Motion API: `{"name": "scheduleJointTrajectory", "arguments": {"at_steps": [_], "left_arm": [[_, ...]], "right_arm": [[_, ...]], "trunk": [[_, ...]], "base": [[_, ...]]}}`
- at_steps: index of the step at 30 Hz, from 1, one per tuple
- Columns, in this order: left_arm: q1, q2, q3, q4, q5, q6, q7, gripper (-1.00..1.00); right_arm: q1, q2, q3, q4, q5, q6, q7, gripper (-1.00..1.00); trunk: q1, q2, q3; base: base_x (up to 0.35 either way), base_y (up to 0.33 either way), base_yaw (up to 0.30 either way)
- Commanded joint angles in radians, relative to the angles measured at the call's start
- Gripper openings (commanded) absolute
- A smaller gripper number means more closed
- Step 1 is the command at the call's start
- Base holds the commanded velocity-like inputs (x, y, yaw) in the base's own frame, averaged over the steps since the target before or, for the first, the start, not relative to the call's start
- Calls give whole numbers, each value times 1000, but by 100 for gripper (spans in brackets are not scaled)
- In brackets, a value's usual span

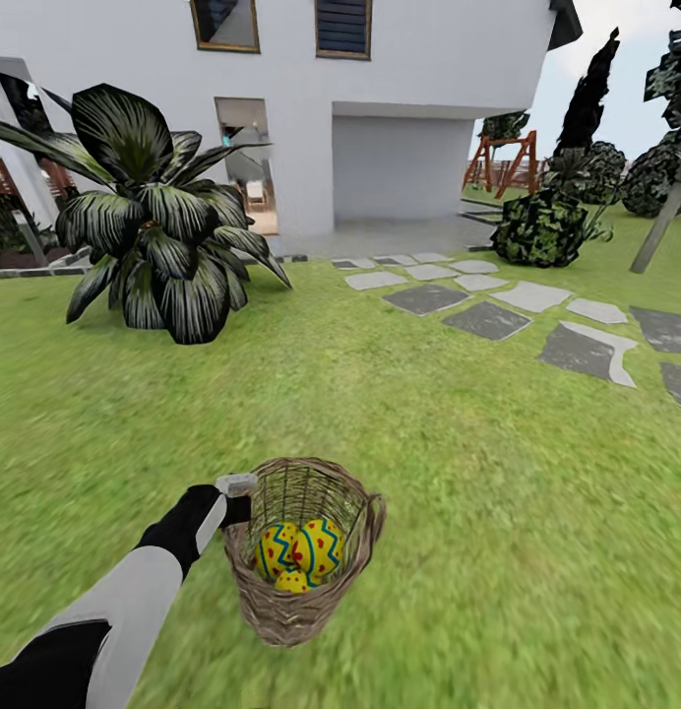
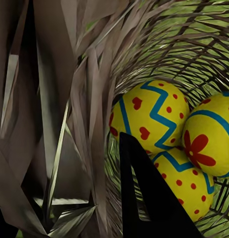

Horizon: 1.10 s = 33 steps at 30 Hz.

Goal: Take the three Easter eggs out of the wicker basket on the lawn in the garden, then place them on the lawn next to a single tree (choose any tree) so that all three eggs are next to the same tree and none are left in the basket.

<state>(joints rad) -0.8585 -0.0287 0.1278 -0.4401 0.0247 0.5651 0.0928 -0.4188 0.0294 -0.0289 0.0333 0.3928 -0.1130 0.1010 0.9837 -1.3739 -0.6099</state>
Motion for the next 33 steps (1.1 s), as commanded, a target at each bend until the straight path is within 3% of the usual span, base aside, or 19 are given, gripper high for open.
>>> {"name": "scheduleJointTrajectory", "arguments": {"at_steps": [1,19,33], "left_arm": [[-1,-1,6,-2,7,4,4,-100],[-1,-1,6,-2,7,4,4,-100],[-1,-1,6,-2,7,4,4,-100]], "right_arm": [[-1,0,-3,4,4,-6,0,100],[-1,0,-3,4,4,-6,0,100],[-1,-2,-3,4,4,-7,7,100]], "trunk": [[-4,7,2],[-73,133,59],[-127,231,103]], "base": [[-111,0,294],[-173,0,294],[-5,0,232]]}}
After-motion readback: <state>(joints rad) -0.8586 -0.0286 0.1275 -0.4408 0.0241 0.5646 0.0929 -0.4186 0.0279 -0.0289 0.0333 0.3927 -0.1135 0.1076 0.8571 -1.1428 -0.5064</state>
